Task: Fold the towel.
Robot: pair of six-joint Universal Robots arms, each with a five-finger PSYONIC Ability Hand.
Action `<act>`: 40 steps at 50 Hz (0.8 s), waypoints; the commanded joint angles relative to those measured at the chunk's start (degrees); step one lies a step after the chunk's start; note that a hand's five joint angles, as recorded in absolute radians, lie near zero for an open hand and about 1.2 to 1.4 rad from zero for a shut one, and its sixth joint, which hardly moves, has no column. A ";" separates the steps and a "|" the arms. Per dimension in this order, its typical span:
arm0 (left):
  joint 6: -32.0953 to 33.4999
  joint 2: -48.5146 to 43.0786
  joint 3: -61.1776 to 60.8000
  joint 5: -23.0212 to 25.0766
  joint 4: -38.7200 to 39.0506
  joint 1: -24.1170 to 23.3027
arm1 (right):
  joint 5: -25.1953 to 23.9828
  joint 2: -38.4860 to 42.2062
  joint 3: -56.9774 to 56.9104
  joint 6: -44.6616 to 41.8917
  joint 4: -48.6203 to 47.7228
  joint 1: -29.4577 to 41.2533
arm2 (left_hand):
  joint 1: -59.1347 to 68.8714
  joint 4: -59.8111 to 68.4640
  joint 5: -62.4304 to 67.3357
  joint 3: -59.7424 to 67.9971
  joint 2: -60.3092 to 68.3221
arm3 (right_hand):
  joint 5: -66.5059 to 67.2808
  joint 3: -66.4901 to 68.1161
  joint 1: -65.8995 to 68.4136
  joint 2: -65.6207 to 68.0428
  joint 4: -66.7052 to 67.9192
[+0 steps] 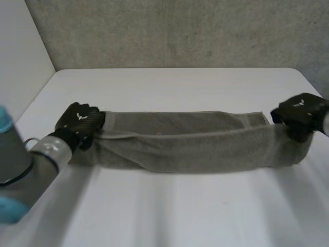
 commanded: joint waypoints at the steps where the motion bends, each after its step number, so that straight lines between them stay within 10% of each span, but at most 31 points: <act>1: -0.36 -15.99 16.08 -0.42 0.43 -1.13 | 8.46 12.14 -13.16 3.95 -4.92 5.81 | 12.49 10.19 11.29 10.29 10.24 | 2.59 2.74 3.19 2.86 3.04; 11: -3.35 -29.20 34.22 -0.51 0.43 -2.01 | 13.11 27.42 -29.57 9.49 -13.88 9.06 | 12.49 10.19 11.29 10.29 10.24 | 2.59 2.74 3.19 2.86 3.04; 12: -3.70 -30.76 36.74 -0.68 0.34 -2.27 | 13.12 27.44 -29.59 9.49 -13.89 9.06 | -4.48 -6.77 -5.68 -6.67 -6.72 | 2.59 2.74 3.19 2.86 3.04; 16: -3.70 -33.50 40.81 -1.04 0.34 -2.54 | 17.59 31.91 -34.06 9.49 -13.89 10.20 | -38.63 -40.92 -39.83 -40.82 -40.87 | -67.41 -67.26 -66.81 -67.14 -66.96; 17: -3.70 -34.20 41.77 -1.73 0.34 -2.62 | 17.60 31.92 -34.07 9.49 -13.89 10.20 | -57.51 -59.81 -58.71 -59.71 -59.76 | -67.41 -67.26 -66.81 -67.14 -66.96; 33: -4.05 -21.14 27.22 -6.22 -0.54 -2.36 | 19.80 20.23 -29.77 18.37 -13.45 9.33 | -57.30 -59.60 -58.50 -59.49 -59.54 | -67.41 -67.26 -66.81 -67.14 -66.96; 40: -4.23 -8.54 12.95 -5.52 0.52 -1.92 | 15.33 7.34 -11.00 13.38 -12.74 8.18 | -57.30 -59.60 -58.50 -59.49 -59.54 | -67.41 -67.26 -66.81 -67.14 -66.96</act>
